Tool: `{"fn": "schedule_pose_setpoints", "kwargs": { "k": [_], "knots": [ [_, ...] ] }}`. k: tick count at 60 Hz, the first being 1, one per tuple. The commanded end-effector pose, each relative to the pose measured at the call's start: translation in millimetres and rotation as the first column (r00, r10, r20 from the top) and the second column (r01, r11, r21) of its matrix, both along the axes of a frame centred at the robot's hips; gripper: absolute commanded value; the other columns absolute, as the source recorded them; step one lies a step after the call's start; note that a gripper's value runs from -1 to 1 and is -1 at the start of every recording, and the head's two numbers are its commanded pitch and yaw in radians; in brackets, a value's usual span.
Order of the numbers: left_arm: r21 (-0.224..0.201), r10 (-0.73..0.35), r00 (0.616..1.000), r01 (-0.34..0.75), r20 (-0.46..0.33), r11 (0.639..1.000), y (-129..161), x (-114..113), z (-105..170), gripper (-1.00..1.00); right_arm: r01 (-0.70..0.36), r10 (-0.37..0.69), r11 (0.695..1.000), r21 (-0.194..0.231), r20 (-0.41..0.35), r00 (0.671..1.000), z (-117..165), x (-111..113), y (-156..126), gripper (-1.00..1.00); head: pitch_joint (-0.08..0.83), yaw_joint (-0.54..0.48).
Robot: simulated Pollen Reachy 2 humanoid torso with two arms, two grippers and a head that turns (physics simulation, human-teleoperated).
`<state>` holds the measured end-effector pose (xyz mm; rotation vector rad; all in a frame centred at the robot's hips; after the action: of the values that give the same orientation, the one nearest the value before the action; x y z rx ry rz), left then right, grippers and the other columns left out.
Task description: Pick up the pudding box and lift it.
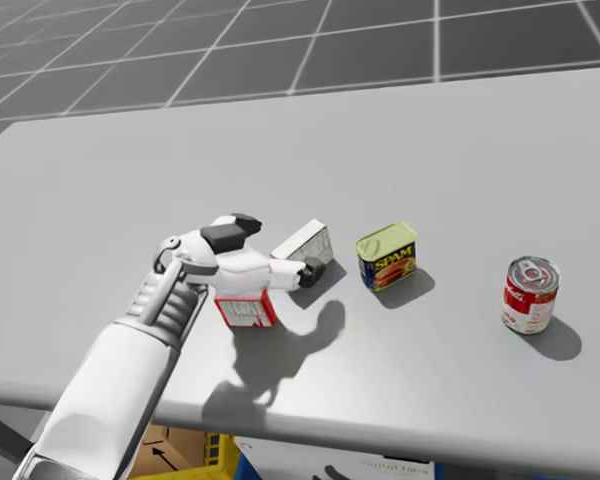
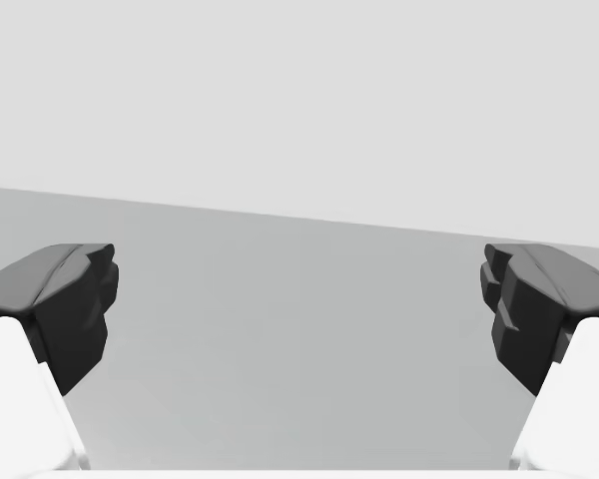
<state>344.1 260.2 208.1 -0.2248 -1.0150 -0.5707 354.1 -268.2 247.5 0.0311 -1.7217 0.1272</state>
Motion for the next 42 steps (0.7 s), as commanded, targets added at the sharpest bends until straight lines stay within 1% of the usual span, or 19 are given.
{"fn": "schedule_pose_setpoints", "kwargs": {
  "k": [1, 9, 20, 21, 22, 23, 24, 25, 27, 30, 34, 42],
  "knots": [
    [0.015, 0.011, 1.0, -0.01, -0.017, 1.0, -9.8, 15.8, -9.3, -1.0, 0.001, -0.001, 1.0, 0.004, 0.004, 1.0, 1.2, -0.3, -1.3, -1.0, 0.615, 0.29],
    [0.033, 0.023, 0.999, -0.021, -0.038, 0.999, -17.0, 25.9, -17.7, -1.0, 0.0, 0.0, 1.0, 0.005, 0.007, 1.0, 2.1, -0.5, -2.2, -1.0, 0.618, 0.28],
    [0.061, 0.037, 0.997, -0.033, -0.062, 0.998, -18.1, 28.7, -28.1, -0.98, -0.004, 0.004, 1.0, 0.006, 0.017, 1.0, 4.2, -0.9, -3.1, -1.0, 0.619, 0.28],
    [0.063, 0.037, 0.997, -0.033, -0.064, 0.998, -17.8, 28.5, -29.0, -0.93, -0.004, 0.004, 1.0, 0.007, 0.017, 1.0, 4.3, -1.1, -3.1, -1.0, 0.619, 0.28],
    [0.064, 0.036, 0.997, -0.032, -0.064, 0.997, -17.5, 28.2, -29.6, -0.73, -0.004, 0.004, 1.0, 0.008, 0.017, 1.0, 4.5, -1.3, -3.0, -1.0, 0.619, 0.28],
    [0.068, 0.037, 0.997, -0.033, -0.064, 0.997, -17.4, 27.8, -30.3, -0.18, -0.004, 0.004, 1.0, 0.008, 0.017, 1.0, 4.5, -1.2, -3.3, -1.0, 0.619, 0.28],
    [0.071, 0.037, 0.997, -0.032, -0.066, 0.997, -17.0, 27.3, -30.9, 0.14, -0.004, 0.003, 1.0, 0.009, 0.017, 1.0, 4.5, -1.2, -3.5, -1.0, 0.618, 0.28],
    [0.078, 0.032, 0.997, -0.027, -0.066, 0.997, -16.8, 26.6, -32.0, 0.93, -0.003, 0.003, 1.0, 0.009, 0.017, 1.0, 4.7, -1.6, -3.3, -1.0, 0.618, 0.28],
    [0.086, 0.028, 0.998, -0.022, -0.065, 0.996, -16.8, 25.6, -33.1, 1.0, -0.003, 0.003, 1.0, 0.009, 0.019, 1.0, 4.8, -1.7, -3.6, -1.0, 0.617, 0.28],
    [0.099, 0.026, 0.998, -0.02, -0.06, 0.995, -16.8, 24.3, -34.3, 1.0, -0.002, 0.002, 1.0, 0.009, 0.021, 1.0, 5.1, -1.9, -3.8, -1.0, 0.614, 0.28],
    [0.107, 0.023, 0.998, -0.016, -0.058, 0.994, -16.8, 23.1, -34.8, 1.0, -0.001, 0.001, 1.0, 0.008, 0.023, 1.0, 5.3, -2.1, -3.9, -1.0, 0.609, 0.28],
    [0.113, 0.021, 0.998, -0.015, -0.054, 0.994, -16.3, 21.8, -35.4, 1.0, 0.0, -0.001, 1.0, 0.003, 0.026, 1.0, 5.6, -2.5, -4.0, -1.0, 0.572, 0.29]
  ]
}}
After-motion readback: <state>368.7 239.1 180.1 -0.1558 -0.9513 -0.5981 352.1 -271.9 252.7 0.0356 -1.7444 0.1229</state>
